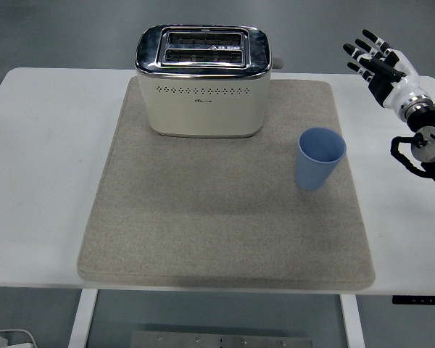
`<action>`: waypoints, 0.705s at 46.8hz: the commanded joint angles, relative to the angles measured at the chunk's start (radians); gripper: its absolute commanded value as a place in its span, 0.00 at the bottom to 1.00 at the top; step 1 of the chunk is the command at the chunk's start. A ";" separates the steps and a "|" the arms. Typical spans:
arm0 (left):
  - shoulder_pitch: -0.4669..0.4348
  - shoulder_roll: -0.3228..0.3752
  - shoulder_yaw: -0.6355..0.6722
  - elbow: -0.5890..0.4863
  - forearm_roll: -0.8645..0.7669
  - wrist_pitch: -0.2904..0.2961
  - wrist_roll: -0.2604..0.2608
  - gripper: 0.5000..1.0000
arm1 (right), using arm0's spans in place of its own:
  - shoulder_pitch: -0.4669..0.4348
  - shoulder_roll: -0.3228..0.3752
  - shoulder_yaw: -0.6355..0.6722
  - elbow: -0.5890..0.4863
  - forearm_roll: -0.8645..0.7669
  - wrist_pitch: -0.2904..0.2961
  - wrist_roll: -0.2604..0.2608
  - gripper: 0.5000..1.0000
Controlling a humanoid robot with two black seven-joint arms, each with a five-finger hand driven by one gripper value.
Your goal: Put the water cup in front of the bread machine
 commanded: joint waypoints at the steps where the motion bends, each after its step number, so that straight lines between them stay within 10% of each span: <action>1: -0.008 0.000 -0.001 0.001 -0.001 0.000 0.000 1.00 | 0.000 -0.005 0.001 0.003 0.000 -0.001 0.000 0.82; 33: 0.002 0.000 0.005 0.015 0.006 0.002 -0.008 1.00 | 0.003 -0.008 0.002 0.015 0.003 -0.013 0.001 0.83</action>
